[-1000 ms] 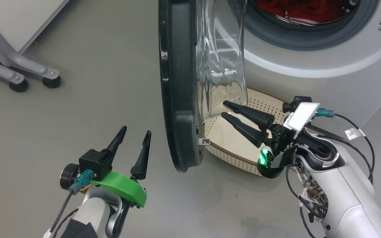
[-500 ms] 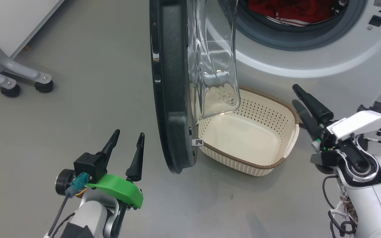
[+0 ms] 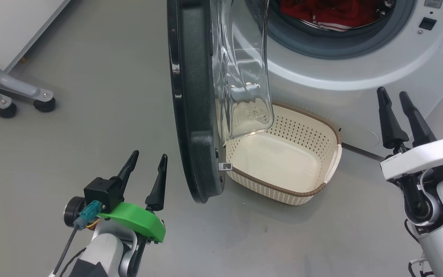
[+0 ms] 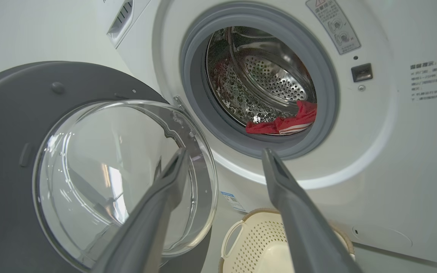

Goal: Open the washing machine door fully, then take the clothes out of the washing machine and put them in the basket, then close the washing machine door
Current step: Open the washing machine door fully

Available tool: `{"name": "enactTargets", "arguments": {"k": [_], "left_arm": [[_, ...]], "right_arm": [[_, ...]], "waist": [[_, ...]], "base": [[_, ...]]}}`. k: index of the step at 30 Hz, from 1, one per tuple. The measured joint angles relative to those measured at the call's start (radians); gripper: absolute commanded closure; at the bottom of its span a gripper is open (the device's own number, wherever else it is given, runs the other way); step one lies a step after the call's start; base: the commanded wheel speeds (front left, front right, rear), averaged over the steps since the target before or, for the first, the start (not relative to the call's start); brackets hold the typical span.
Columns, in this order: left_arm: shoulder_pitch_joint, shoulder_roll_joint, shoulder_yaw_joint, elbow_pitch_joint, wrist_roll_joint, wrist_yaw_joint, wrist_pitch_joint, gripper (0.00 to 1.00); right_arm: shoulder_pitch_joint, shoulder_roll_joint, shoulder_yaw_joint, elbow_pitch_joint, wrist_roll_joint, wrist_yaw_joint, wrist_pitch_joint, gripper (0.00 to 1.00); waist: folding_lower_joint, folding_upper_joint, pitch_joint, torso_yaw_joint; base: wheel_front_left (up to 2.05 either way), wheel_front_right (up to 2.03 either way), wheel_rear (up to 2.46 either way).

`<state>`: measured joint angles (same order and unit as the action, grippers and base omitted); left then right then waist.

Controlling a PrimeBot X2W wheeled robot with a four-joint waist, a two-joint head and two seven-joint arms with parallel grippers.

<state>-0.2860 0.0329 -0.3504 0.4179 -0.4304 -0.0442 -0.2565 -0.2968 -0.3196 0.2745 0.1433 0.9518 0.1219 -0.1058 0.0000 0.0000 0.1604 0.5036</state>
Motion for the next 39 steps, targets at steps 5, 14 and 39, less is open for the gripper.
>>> {"name": "enactTargets", "arguments": {"k": [5, 14, 39], "left_arm": [[0.0, 0.0, 0.0, 0.0, 0.0, 0.0, 0.0, 0.0], [0.001, 0.0, -0.003, 0.014, 0.002, 0.0, 0.0, 0.0], [0.016, 0.0, -0.002, 0.023, 0.013, 0.0, 0.0, 0.0]], "right_arm": [[0.004, -0.041, 0.019, 0.032, -0.212, -0.012, -0.142, 0.0], [0.069, -0.018, 0.062, 0.12, -0.386, -0.127, -0.162, 0.0], [0.12, 0.09, 0.01, 0.088, -0.573, -0.195, -0.154, 0.0]], "waist": [[0.0, 0.0, -0.005, -0.004], [0.0, 0.0, -0.027, -0.009], [0.0, 0.0, -0.04, -0.021]], "base": [[0.0, 0.0, 0.0], [0.0, 0.0, 0.0], [0.0, 0.0, 0.0]]}}
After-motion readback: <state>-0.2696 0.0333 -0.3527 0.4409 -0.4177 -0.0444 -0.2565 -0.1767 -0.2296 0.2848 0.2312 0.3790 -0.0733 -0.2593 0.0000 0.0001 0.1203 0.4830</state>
